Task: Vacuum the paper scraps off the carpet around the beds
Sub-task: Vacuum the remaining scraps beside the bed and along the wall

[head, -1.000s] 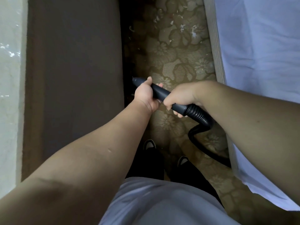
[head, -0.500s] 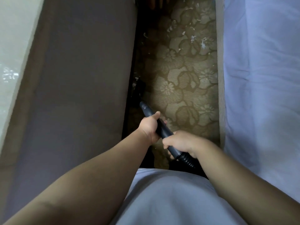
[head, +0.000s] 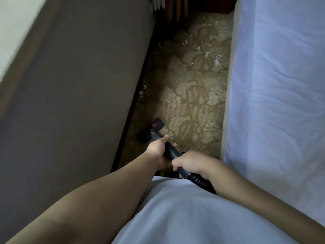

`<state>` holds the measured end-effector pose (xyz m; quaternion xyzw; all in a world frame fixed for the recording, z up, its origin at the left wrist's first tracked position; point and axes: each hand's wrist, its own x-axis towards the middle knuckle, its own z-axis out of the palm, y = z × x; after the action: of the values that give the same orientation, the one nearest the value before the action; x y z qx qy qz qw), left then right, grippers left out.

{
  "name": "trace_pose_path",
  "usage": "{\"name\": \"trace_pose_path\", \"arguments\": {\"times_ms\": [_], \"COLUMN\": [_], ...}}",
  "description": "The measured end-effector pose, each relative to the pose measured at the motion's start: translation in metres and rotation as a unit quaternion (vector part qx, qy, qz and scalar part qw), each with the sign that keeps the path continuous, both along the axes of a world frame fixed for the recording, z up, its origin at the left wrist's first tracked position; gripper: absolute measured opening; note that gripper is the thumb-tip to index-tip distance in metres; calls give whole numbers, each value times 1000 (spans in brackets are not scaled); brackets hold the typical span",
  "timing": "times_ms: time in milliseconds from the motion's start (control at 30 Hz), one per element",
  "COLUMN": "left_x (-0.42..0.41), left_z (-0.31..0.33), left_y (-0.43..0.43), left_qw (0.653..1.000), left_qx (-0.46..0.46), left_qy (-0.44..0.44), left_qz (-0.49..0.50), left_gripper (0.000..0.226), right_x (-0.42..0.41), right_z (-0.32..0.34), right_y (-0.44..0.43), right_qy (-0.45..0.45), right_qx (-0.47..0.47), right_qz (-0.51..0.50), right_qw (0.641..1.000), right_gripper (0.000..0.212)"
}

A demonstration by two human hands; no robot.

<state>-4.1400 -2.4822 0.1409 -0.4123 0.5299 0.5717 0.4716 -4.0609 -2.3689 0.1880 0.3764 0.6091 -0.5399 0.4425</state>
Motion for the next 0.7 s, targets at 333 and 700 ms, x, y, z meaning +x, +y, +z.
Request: {"name": "trace_pose_path", "arguments": {"times_ms": [333, 700], "left_x": [-31, -175], "left_z": [12, -3], "left_y": [41, 96], "left_qw": [996, 981], "left_qx": [47, 85], "left_qy": [69, 86], "left_qz": [37, 149], "left_gripper": [43, 28], "right_x": [-31, -188], "right_z": [20, 20], "right_y": [46, 110], "right_qy": [33, 79], "right_qx": [-12, 36], "right_qz": [0, 97], "right_qw": [999, 991], "right_gripper": [23, 26]}}
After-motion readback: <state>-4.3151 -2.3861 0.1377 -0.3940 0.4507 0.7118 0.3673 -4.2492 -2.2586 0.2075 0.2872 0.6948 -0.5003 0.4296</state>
